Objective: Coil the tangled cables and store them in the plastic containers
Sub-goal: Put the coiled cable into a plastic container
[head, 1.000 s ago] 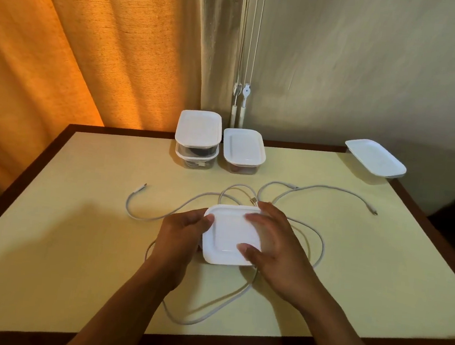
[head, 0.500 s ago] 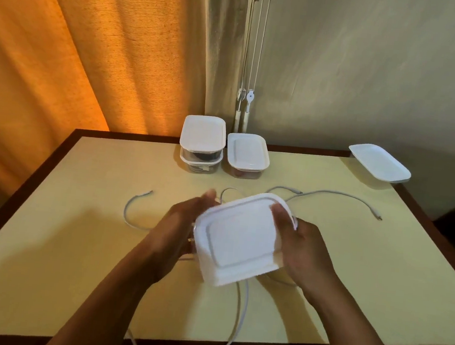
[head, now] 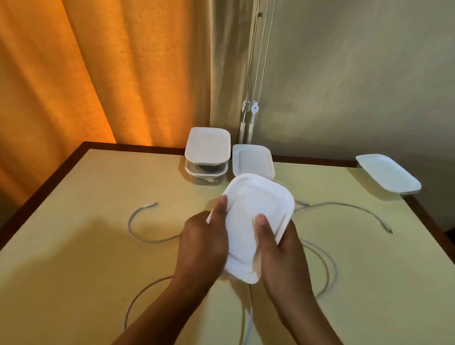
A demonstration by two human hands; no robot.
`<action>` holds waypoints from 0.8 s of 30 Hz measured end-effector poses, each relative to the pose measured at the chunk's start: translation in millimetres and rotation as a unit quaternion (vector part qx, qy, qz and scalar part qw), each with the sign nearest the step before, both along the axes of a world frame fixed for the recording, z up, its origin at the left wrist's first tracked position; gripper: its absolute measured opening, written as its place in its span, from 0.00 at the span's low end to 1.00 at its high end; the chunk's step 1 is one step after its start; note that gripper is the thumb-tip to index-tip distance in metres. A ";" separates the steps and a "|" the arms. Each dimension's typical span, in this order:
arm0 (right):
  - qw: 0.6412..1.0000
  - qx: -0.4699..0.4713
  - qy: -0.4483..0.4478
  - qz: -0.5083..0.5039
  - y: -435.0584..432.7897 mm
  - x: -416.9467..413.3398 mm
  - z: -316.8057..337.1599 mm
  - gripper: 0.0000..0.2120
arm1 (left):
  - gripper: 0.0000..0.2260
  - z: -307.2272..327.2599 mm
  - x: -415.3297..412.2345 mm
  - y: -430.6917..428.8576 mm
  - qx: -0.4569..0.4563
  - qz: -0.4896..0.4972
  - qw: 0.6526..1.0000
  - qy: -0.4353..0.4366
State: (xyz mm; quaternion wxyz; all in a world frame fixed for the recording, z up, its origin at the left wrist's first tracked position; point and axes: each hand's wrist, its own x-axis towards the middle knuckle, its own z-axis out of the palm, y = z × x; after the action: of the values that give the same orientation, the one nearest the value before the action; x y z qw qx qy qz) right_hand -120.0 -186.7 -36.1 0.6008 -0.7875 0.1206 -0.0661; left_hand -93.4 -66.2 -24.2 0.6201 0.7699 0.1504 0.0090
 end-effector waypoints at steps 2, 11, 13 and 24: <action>0.999 -0.041 -0.010 -0.023 -7.4 21.4 2.0 0.31 | 0.17 4.1 13.6 -5.5 -0.010 -0.020 1.000 0.010; 0.996 -0.066 0.005 -0.064 -57.9 173.5 18.8 0.27 | 0.16 35.1 127.5 -14.1 0.085 -0.115 0.990 0.023; 0.996 -0.070 0.029 -0.049 -68.0 198.7 21.7 0.21 | 0.15 38.7 137.6 -12.7 0.148 -0.152 0.977 0.028; 0.954 -0.281 0.026 -0.099 -52.2 257.5 3.9 0.27 | 0.13 -3.1 127.9 8.2 0.324 -0.233 0.905 -0.148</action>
State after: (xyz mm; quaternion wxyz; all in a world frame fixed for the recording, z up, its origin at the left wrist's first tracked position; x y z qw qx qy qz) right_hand 137.5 -238.9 -32.1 0.3427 -0.9098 0.1906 -0.1360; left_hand 34.6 -58.0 -27.4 0.3362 0.9312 -0.1384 0.0266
